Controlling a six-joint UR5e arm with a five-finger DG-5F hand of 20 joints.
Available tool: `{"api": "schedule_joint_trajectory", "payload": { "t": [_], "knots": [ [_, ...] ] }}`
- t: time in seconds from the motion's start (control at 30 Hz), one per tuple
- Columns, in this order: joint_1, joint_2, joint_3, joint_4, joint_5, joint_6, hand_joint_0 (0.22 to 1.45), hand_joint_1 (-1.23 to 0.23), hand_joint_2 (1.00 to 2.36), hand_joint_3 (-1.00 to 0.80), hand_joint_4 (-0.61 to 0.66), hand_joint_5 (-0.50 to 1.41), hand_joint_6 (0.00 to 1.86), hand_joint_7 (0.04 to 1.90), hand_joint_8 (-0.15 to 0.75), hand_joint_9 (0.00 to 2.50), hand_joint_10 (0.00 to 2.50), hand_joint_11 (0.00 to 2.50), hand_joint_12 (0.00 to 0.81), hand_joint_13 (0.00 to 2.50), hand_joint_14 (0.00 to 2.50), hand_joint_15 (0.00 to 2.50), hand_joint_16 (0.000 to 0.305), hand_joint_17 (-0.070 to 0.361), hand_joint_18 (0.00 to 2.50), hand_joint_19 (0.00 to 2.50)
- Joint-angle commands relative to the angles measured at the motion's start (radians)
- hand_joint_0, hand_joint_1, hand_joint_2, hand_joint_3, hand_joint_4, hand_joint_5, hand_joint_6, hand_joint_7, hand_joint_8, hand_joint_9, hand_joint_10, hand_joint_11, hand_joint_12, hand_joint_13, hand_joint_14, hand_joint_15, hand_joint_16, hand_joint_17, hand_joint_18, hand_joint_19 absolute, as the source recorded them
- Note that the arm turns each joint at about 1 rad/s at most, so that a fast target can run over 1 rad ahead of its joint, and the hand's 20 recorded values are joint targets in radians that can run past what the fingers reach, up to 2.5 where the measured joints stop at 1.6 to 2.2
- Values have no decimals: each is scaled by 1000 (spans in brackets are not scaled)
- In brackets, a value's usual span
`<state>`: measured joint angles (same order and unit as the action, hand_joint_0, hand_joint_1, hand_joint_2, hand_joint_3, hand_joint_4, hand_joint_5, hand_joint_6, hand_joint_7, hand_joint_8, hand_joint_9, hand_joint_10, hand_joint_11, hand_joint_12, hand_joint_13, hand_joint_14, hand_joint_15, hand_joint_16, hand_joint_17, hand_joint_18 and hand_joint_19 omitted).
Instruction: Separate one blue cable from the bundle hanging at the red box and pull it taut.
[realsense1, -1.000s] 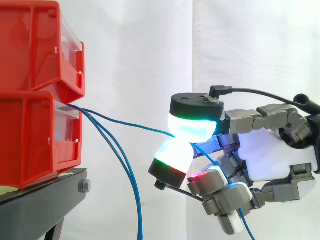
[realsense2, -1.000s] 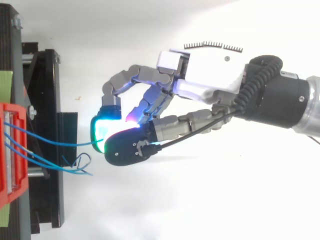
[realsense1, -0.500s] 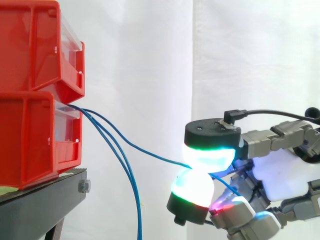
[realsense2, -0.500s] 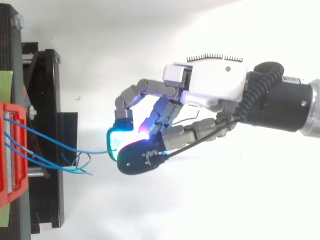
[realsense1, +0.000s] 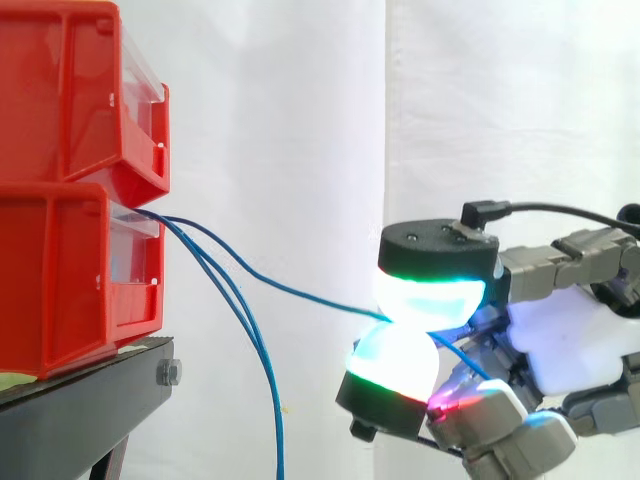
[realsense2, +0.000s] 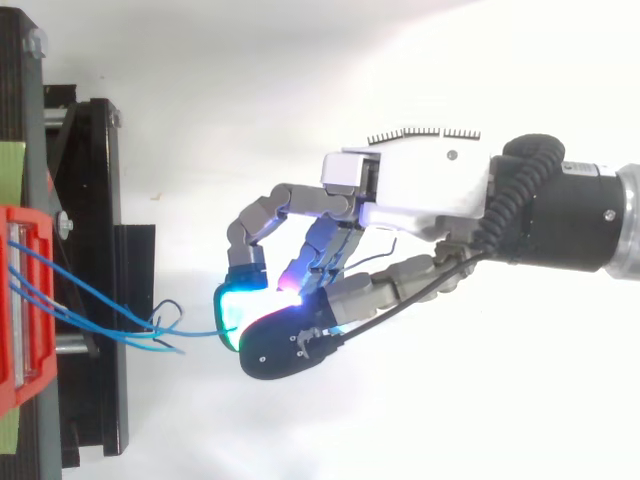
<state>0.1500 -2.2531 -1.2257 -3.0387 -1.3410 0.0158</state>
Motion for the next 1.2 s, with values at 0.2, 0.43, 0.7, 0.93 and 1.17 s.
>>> {"api": "schedule_joint_trajectory", "payload": {
  "t": [0.2,0.43,0.7,0.93,1.17],
  "knots": [
    [5,176,-314,230,29,-2,670,-737,1024,-10,-59,-206,914,1269,294,1055,12,1308,331,1146,12,1568,41,92,864,936],
    [2,191,-340,235,54,-4,671,-738,1024,-13,-56,-206,914,1267,298,1053,12,1317,325,1145,12,1554,41,91,861,948],
    [5,191,-339,236,54,-8,670,-736,1025,-10,-59,-206,914,1264,294,1048,12,1304,326,1148,11,1555,41,92,863,936],
    [5,191,-339,238,55,-7,670,-737,1025,-10,-55,-206,914,1263,294,1056,11,1302,335,1156,12,1571,42,93,875,945],
    [5,191,-339,238,55,-8,671,-737,1024,-15,-54,-206,914,1263,289,1058,12,1315,339,1172,12,1554,42,95,892,943]
  ]
}}
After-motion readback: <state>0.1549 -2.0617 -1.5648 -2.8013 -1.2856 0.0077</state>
